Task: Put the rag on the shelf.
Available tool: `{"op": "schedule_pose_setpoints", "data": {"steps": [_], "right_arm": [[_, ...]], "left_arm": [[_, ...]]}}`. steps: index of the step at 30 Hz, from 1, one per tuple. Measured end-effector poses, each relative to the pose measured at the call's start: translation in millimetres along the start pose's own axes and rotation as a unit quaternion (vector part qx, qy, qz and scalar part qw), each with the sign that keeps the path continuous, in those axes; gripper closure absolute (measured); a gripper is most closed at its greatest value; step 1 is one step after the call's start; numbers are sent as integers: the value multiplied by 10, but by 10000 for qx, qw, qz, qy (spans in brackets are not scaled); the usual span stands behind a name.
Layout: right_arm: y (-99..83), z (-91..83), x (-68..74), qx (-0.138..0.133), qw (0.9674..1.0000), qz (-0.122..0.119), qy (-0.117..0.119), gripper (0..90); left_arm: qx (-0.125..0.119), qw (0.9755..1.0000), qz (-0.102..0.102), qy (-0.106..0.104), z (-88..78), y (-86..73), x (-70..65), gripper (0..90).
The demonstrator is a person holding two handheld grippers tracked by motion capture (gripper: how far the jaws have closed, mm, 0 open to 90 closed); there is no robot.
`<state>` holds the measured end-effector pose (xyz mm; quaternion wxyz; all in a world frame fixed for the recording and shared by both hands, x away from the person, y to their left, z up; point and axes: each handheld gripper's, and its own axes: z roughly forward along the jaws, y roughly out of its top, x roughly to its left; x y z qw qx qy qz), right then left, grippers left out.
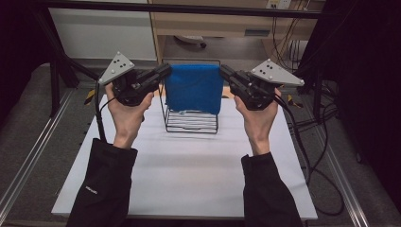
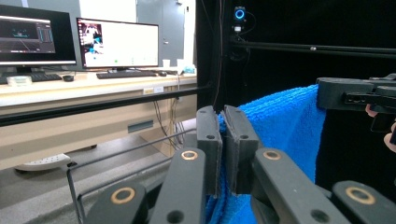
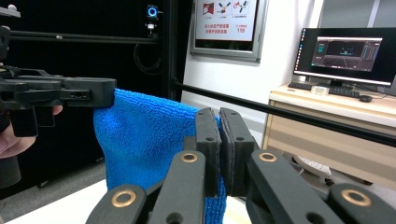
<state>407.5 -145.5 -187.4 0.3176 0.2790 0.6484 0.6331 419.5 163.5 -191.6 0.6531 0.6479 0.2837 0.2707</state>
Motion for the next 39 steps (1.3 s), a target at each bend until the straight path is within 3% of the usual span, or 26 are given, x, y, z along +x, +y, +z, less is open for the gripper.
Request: {"op": "schedule_pose_setpoints", "data": {"steps": [20,30,35,39], "right_arm": [[410,242,-123,-234,9996,-106,-123,873],[445,448,-234,-243,9995,-58,-166,873],[461,558,-288,-232,9995,-53,-194,873],[458,635,-338,-179,9996,-61,-223,873]], "left_arm": [[-367,9992,106,151,110,393,120,855],[-319,9986,190,365,268,466,283,855],[-277,9988,44,396,361,474,380,855],[-260,9986,71,451,425,484,427,855]]}}
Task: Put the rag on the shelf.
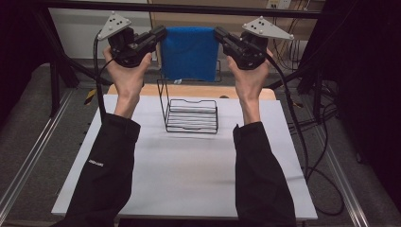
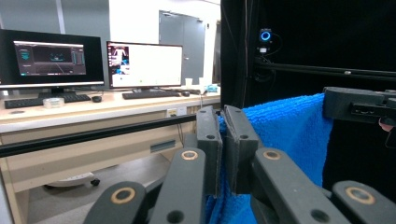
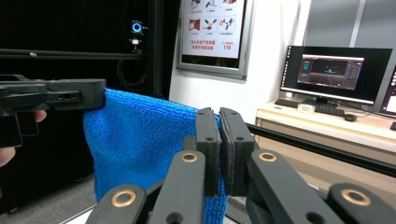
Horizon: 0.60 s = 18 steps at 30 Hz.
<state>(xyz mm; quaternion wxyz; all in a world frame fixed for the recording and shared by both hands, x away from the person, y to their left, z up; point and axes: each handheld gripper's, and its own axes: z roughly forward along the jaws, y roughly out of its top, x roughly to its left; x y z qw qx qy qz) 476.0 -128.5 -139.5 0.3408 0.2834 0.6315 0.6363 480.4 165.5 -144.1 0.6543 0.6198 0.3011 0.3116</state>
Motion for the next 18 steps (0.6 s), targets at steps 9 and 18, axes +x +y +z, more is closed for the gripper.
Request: {"op": "schedule_pose_setpoints", "data": {"steps": [9,18], "right_arm": [[-7,100,-95,6,10000,6,-64,873],[-97,169,-156,166,9998,23,-85,873]], "left_arm": [[-1,10000,47,75,150,-9,54,854],[93,9999,-22,35,240,-151,127,854]]}}
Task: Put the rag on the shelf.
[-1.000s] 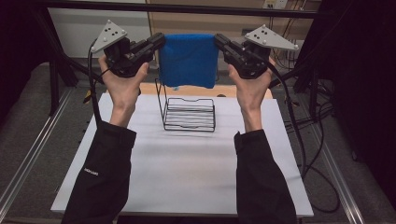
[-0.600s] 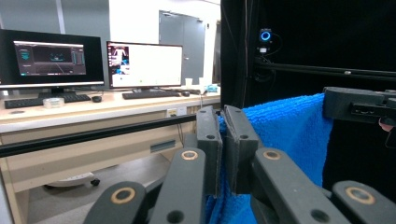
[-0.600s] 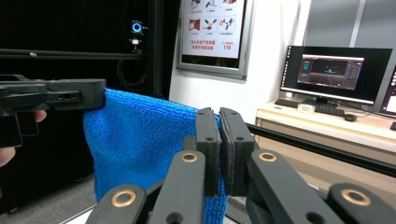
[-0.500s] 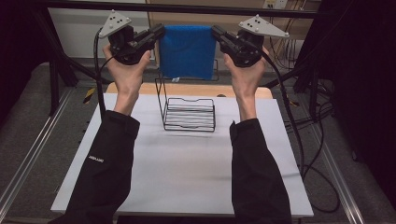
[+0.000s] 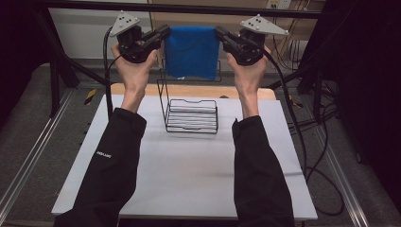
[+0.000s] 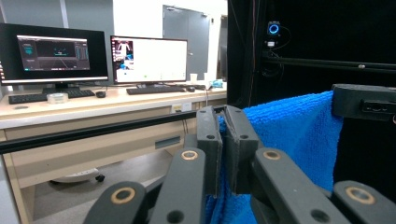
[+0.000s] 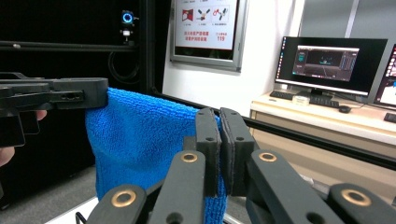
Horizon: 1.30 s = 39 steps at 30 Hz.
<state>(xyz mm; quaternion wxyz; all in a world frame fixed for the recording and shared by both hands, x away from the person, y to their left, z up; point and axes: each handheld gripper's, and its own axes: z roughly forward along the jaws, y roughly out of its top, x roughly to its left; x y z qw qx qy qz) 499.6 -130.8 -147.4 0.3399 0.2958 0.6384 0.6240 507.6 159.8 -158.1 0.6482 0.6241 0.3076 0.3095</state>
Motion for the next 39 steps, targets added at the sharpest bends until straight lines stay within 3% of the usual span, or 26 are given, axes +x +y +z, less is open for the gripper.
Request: {"op": "schedule_pose_setpoints", "data": {"steps": [17,30,39], "right_arm": [[-293,12,45,296,9993,-74,212,873],[-441,-62,48,521,9984,-3,234,872],[-488,-137,67,680,9971,-54,328,872]], "left_arm": [[199,9997,49,-142,-125,-288,57,854],[407,9988,130,-236,-153,-452,15,854],[467,9981,76,-394,-204,-523,-22,854]]}}
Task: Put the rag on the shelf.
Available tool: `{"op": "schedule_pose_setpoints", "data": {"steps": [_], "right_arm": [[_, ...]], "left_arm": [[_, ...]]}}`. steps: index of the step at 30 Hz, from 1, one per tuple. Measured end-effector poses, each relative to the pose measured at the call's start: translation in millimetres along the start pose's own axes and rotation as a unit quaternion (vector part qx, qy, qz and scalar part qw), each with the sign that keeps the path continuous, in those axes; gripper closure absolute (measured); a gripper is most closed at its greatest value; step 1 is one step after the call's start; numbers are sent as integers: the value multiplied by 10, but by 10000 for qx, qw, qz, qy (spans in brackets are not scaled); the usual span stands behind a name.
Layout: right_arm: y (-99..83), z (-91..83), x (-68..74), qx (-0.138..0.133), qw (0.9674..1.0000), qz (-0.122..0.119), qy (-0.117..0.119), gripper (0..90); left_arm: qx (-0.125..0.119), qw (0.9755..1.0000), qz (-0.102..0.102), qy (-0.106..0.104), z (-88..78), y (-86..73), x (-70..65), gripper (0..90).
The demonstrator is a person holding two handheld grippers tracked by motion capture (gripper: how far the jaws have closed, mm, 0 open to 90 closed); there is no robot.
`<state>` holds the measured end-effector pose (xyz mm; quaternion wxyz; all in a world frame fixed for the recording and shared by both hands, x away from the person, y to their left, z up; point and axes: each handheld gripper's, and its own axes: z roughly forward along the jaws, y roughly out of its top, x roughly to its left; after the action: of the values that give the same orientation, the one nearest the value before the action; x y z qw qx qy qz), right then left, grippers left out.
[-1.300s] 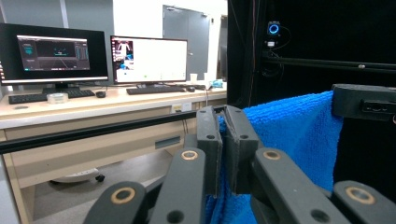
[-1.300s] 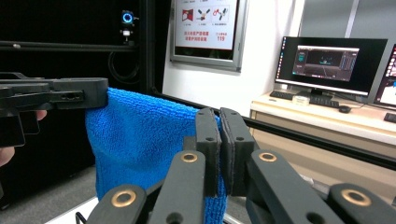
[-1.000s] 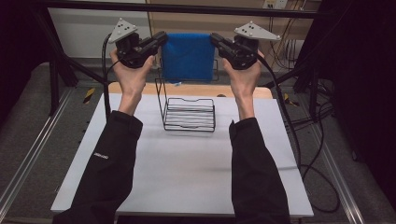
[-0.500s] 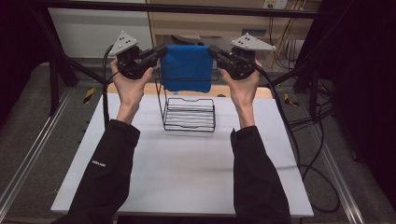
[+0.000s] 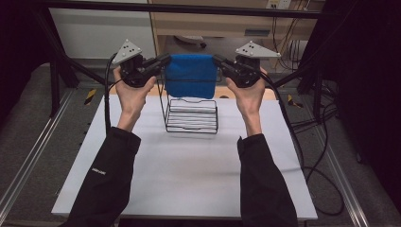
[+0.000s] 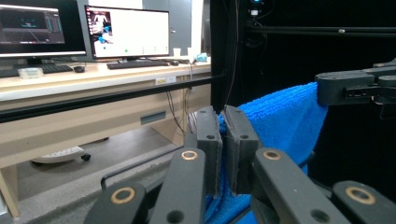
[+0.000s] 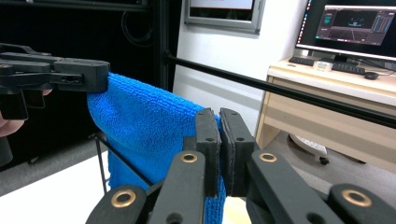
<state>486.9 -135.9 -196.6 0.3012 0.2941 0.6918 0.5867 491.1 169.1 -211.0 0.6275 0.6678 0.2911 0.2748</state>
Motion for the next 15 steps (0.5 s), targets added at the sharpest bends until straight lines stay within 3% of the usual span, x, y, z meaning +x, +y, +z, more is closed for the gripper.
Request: {"op": "schedule_pose_setpoints", "data": {"steps": [15], "right_arm": [[-80,-83,66,193,9996,-103,203,871]], "left_arm": [[216,9997,103,-70,-86,-92,-52,852]]}}
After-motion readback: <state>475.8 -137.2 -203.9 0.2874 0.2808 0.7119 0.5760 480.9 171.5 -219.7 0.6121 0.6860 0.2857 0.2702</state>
